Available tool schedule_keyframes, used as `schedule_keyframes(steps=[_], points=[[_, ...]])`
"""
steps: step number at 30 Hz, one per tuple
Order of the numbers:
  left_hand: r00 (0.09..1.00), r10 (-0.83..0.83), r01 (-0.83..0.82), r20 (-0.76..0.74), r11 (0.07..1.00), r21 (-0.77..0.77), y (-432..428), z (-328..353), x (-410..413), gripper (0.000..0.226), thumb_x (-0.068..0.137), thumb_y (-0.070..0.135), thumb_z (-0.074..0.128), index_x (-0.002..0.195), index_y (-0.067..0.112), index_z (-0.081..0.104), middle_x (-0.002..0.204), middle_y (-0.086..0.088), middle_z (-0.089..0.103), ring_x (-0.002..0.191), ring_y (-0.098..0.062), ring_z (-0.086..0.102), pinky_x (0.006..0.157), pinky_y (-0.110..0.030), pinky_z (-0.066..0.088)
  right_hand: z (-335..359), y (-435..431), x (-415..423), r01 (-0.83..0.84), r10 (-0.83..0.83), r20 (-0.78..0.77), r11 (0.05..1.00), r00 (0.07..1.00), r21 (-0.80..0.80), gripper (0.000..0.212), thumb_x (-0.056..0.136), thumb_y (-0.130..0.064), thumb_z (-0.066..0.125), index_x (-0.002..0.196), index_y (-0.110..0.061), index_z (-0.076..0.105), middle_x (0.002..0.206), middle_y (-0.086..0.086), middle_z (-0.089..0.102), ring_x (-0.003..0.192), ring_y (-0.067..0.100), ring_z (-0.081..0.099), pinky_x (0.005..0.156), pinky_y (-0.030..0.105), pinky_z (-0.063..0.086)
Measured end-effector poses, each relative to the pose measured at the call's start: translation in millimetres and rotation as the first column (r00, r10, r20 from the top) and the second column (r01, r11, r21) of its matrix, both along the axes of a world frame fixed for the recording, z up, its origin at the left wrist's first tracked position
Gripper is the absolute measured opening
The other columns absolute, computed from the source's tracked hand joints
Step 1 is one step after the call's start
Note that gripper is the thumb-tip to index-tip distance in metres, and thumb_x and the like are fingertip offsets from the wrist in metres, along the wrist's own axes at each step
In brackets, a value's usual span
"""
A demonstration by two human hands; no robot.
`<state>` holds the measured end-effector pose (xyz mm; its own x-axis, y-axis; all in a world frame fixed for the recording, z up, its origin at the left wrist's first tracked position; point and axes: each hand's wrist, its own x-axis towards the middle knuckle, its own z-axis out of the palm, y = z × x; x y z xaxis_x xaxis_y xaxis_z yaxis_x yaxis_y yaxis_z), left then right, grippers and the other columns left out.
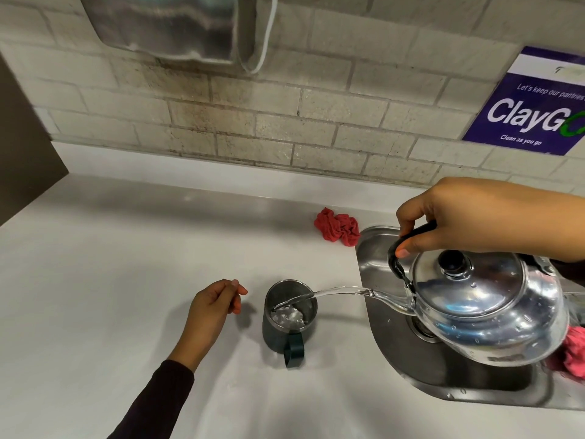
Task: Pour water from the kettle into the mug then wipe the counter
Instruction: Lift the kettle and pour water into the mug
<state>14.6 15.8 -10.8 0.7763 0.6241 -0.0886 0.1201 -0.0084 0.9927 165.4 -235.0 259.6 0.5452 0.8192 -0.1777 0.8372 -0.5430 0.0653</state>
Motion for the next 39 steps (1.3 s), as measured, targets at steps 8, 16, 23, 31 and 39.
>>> schedule_keyframes(steps=[8,16,23,31,39], points=[[1.000,-0.003,0.003,0.006,1.000,0.006,-0.4,0.9,0.7,0.039,0.096,0.019,0.046,0.063,0.024,0.067,0.048,0.006,0.058,0.053,-0.008,0.053,0.058,-0.016,0.046,-4.8,-9.1,1.6,0.049,-0.048,-0.022,0.997,0.999,0.060,0.036,0.059,-0.074,0.055,0.080,-0.046,0.059,0.071,-0.040,0.056,0.063,-0.014,0.052,0.042,0.020,0.034],[1.000,-0.005,0.005,0.025,1.000,0.025,2.6,2.1,0.6,0.039,0.096,0.019,0.045,0.064,0.024,0.068,0.049,0.007,0.058,0.051,-0.001,0.053,0.058,-0.014,0.049,-38.2,-62.2,-6.0,0.314,-0.247,-0.211,0.863,0.946,0.397,0.044,0.050,-0.076,0.059,0.072,-0.039,0.066,0.053,-0.015,0.066,0.042,0.005,0.056,0.041,0.017,0.042],[0.999,0.006,-0.007,0.036,0.999,0.032,3.8,3.8,3.4,0.038,0.096,0.019,0.045,0.065,0.021,0.067,0.048,0.008,0.059,0.049,-0.001,0.054,0.055,-0.008,0.048,-71.3,-78.5,-7.1,0.465,-0.339,-0.321,0.585,0.885,0.664,0.042,0.051,-0.064,0.069,0.061,-0.023,0.064,0.049,-0.013,0.065,0.038,0.002,0.051,0.036,0.004,0.032],[1.000,0.010,-0.011,0.028,1.000,0.024,3.5,9.8,6.9,0.038,0.096,0.019,0.045,0.064,0.023,0.067,0.047,0.009,0.058,0.049,-0.001,0.054,0.055,-0.010,0.048,-84.1,-27.1,32.5,0.480,-0.324,-0.371,0.389,0.870,0.786,0.052,0.054,-0.067,0.069,0.053,-0.017,0.056,0.047,0.003,0.055,0.039,0.005,0.044,0.041,0.012,0.035],[0.996,0.085,-0.085,0.023,0.996,0.026,10.7,16.6,6.5,0.035,0.095,0.019,0.046,0.067,0.019,0.066,0.048,0.011,0.059,0.048,0.000,0.054,0.054,-0.006,0.045,-110.7,78.5,103.5,0.417,-0.275,-0.324,0.425,0.905,0.803,0.052,0.069,-0.053,0.074,0.060,-0.005,0.058,0.052,0.004,0.049,0.047,0.012,0.043,0.044,0.017,0.031]])
